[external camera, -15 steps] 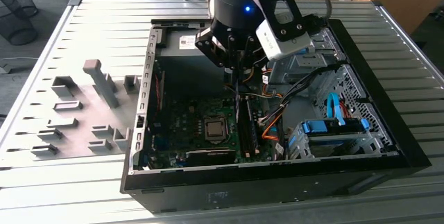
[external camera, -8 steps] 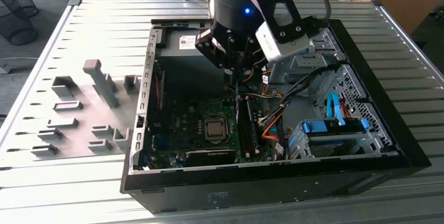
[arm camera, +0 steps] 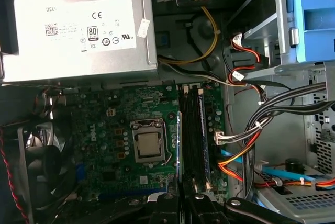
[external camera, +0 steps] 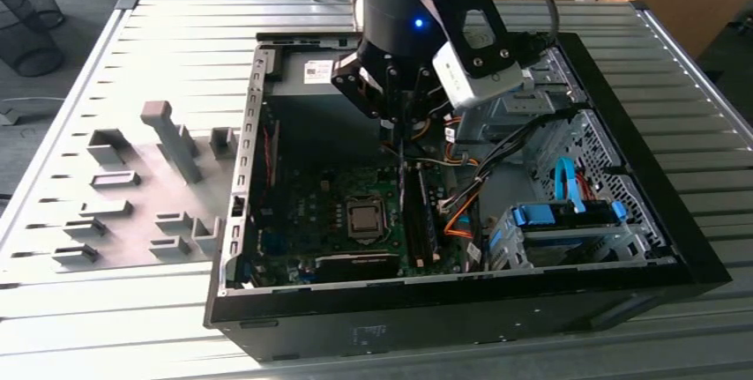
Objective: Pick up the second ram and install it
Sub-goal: 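Insert the second ram into the second slot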
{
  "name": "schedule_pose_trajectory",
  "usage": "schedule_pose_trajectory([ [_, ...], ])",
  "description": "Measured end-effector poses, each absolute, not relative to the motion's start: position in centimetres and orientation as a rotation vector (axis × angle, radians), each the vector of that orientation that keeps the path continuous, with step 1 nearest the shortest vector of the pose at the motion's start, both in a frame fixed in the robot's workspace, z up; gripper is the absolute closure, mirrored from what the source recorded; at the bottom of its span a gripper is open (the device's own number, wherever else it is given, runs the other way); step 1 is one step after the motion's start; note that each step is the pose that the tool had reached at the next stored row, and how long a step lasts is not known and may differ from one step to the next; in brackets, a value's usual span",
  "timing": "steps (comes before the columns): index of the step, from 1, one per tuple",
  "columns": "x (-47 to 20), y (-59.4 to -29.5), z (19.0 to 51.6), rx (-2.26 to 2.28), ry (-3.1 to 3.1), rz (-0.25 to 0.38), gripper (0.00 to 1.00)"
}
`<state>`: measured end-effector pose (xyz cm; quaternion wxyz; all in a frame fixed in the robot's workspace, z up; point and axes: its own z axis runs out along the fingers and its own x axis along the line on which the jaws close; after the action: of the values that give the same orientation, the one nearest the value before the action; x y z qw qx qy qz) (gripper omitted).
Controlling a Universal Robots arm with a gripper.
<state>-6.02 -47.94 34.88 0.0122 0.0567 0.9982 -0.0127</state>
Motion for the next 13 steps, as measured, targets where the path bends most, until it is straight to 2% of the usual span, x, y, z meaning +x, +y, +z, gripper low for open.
schedule_pose_trajectory([
  [13, -6.02, -47.94, 34.28, 0.177, 3.112, -0.039, 0.86],
])
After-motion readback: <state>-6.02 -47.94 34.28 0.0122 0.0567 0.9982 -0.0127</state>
